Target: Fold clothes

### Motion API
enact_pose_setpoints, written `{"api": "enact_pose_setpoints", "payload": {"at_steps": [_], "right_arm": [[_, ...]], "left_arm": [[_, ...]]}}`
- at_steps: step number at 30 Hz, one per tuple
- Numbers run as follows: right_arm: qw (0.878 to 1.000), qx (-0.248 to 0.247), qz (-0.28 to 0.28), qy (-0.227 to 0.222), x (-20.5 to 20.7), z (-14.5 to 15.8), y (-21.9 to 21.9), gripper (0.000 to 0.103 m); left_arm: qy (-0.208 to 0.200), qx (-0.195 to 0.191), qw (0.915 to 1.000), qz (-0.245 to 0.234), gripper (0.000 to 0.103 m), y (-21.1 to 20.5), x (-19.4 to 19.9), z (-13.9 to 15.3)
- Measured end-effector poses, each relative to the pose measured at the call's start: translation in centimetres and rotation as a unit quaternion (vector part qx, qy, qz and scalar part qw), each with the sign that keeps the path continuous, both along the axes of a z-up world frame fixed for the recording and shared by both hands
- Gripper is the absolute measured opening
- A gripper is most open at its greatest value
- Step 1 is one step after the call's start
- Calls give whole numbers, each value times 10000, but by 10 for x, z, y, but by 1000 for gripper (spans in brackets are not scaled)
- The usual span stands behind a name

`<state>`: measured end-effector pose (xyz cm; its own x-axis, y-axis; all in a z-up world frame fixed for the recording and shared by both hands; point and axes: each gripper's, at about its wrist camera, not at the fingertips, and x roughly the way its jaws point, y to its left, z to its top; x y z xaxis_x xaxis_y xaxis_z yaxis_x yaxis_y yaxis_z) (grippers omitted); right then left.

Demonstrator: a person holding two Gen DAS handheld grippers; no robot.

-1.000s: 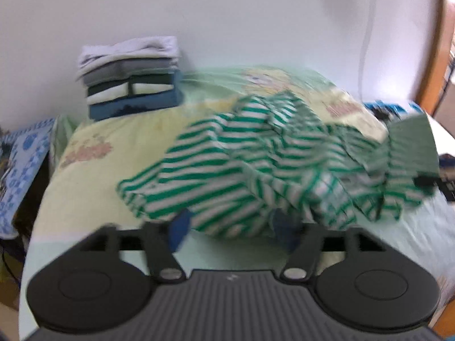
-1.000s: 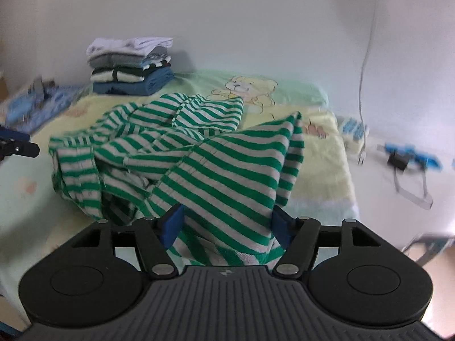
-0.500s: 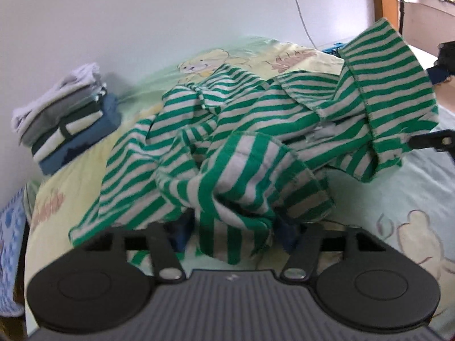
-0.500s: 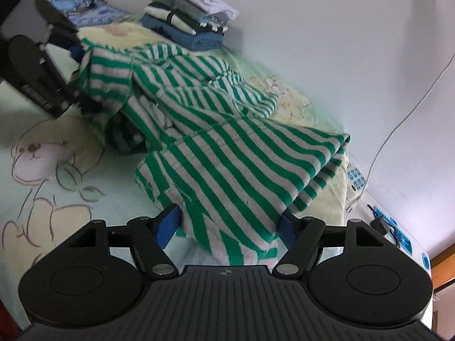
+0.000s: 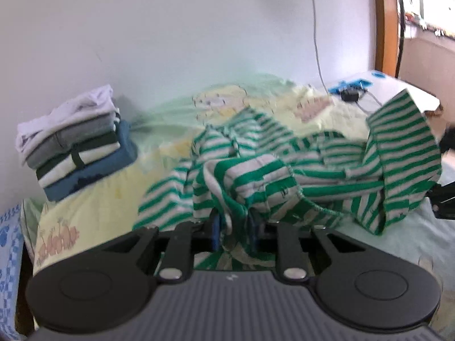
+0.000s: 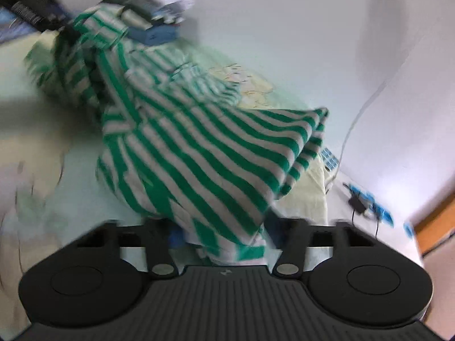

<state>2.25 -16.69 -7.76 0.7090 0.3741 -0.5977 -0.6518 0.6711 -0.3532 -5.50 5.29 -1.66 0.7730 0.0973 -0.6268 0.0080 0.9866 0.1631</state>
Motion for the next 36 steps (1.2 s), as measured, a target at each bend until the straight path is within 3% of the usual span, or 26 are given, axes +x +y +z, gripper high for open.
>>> {"api": "enact_pose_setpoints", "payload": {"at_steps": [2,6,10,15,20,27,33,36], "right_arm": [[9974,613,-286,236,9,15,-4,24],[9818,1788,-623,150,13,62,-18,20],[9700,2376,-348,-379,4,115,-19,18],[9508,2960,198,-889,-10,171,-22,17],[9181,3720,741,-1148,-21,222,-36,16],[8710,4555,1467,-1110,-39,264,-57,16],[8342,5071,1951,-943,-54,281,-74,16],[8188,5283,2099,-800,-53,287,-78,16]], "left_arm": [[-117,-121,9998,121,18,6,2,8],[-557,-221,9978,278,15,11,-13,39],[-1153,-202,9921,462,15,16,-39,83],[-1880,-139,9789,791,15,19,-75,143],[-2526,9,9622,1020,16,10,-116,195],[-3070,118,9442,1186,16,-18,-168,241],[-3320,105,9334,1356,17,-33,-198,266],[-3259,135,9345,1426,19,-31,-193,266]]}}
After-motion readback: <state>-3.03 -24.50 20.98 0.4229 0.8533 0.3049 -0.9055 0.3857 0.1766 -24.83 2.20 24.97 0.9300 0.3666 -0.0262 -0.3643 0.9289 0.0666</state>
